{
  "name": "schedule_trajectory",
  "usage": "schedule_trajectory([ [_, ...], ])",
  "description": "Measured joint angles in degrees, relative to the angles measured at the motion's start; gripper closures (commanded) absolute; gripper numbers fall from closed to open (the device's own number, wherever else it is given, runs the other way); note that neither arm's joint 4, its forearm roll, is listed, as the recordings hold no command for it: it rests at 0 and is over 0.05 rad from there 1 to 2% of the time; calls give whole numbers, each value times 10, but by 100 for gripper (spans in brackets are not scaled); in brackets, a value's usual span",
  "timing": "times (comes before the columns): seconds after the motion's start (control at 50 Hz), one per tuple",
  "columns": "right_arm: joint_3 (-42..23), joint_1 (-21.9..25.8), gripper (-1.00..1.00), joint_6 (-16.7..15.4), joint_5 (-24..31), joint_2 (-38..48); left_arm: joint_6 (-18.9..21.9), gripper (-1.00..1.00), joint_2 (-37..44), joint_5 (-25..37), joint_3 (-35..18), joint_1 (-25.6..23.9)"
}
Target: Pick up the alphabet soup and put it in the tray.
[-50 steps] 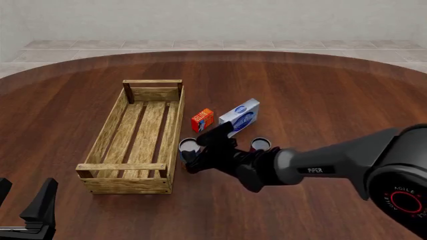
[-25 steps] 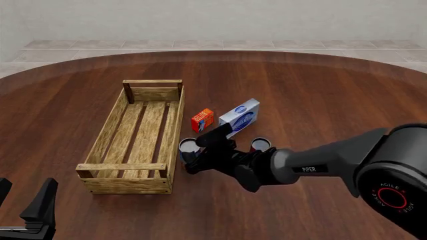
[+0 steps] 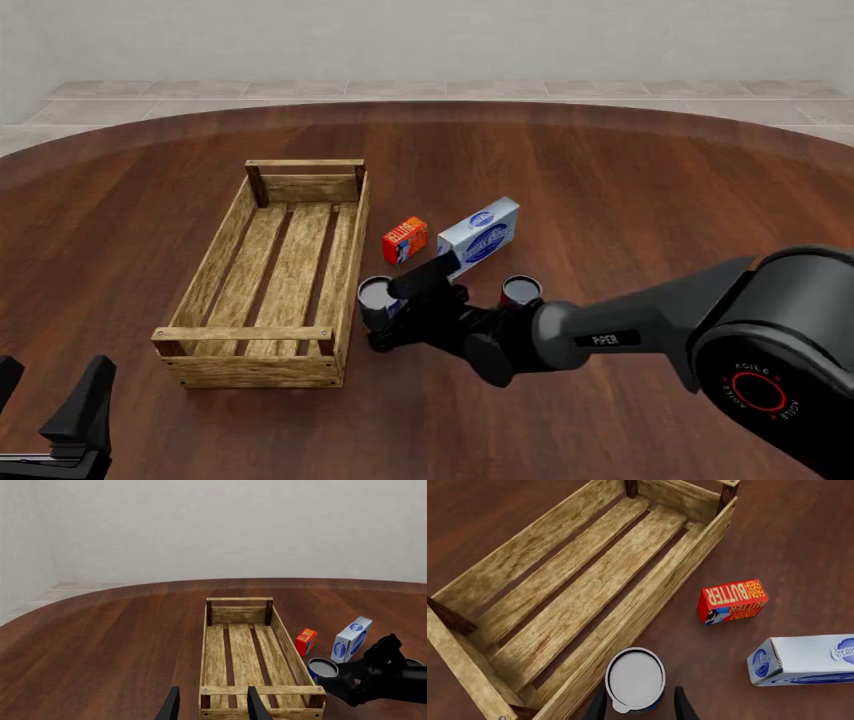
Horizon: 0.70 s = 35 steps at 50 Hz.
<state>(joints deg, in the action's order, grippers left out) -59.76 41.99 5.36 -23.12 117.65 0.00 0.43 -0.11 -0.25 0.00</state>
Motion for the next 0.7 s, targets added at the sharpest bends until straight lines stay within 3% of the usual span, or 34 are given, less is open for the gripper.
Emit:
schedule_trajectory([
  [0.7, 7, 4, 100, -12, -13, -2, 0, -100, 0, 0, 0, 0],
])
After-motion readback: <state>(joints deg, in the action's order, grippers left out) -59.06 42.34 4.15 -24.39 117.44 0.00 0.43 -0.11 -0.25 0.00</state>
